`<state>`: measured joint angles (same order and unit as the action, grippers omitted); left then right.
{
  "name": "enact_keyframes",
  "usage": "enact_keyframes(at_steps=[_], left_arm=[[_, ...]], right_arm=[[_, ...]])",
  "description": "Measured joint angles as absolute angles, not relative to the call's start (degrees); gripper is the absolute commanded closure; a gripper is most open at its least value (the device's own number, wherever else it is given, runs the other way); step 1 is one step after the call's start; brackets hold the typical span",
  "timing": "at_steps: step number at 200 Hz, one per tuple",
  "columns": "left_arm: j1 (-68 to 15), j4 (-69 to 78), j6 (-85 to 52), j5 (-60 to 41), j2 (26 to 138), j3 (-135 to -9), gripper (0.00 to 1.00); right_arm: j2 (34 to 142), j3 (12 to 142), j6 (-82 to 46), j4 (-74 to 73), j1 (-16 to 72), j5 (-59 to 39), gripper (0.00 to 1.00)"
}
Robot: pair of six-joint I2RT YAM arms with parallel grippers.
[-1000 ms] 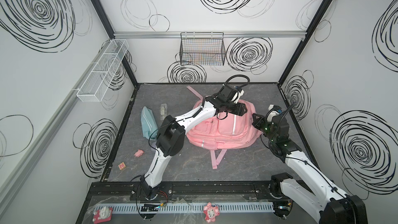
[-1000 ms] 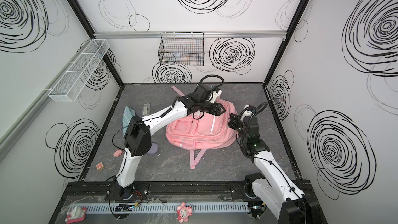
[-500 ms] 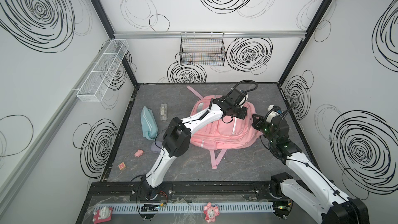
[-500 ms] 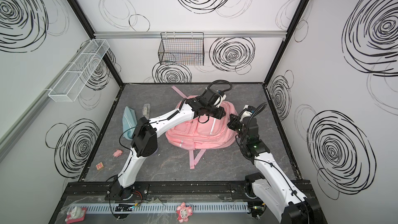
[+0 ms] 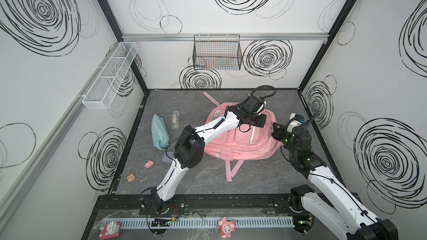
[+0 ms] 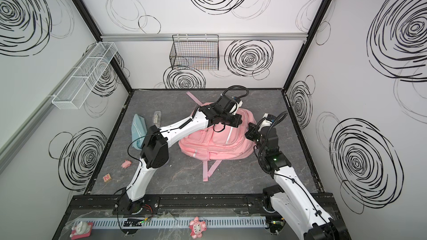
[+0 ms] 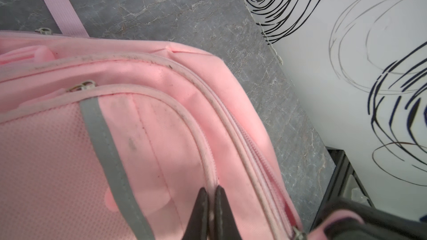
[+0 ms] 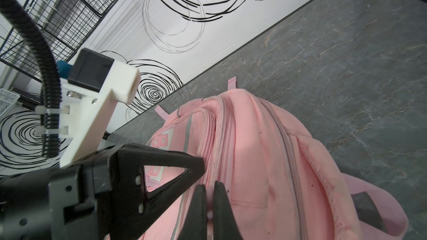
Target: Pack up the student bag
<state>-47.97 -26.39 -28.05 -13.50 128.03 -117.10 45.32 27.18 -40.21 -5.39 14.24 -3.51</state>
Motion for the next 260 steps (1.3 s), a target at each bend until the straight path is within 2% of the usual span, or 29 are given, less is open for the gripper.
enact_keyframes(at_steps=[53, 112, 158, 207, 260], left_arm=[[-47.46, -21.47, -33.63, -12.64, 122.72, -112.81, 1.00], [-47.46, -15.46, -38.76, -8.05, 121.99, -111.81, 1.00], [-47.46, -13.06, -40.29, -2.61, 121.86, -110.41, 1.00], [-46.50, -10.57, -40.10, 2.83, 121.86, -110.43, 1.00], [-46.92, -8.91, -39.92, 7.77, 121.86, -110.41, 1.00]], right_arm=[[35.22, 20.18, -47.94, -8.54, 14.44, -0.60, 1.00], [27.35, 16.19, -56.29, -9.23, 16.95, 1.28, 1.00], [27.51, 13.65, -61.04, -9.76, 20.40, -0.71, 1.00], [28.21, 11.22, -65.47, -11.49, 29.63, -1.56, 1.00], [31.44, 10.63, -69.67, -14.17, 39.48, 3.20, 1.00]])
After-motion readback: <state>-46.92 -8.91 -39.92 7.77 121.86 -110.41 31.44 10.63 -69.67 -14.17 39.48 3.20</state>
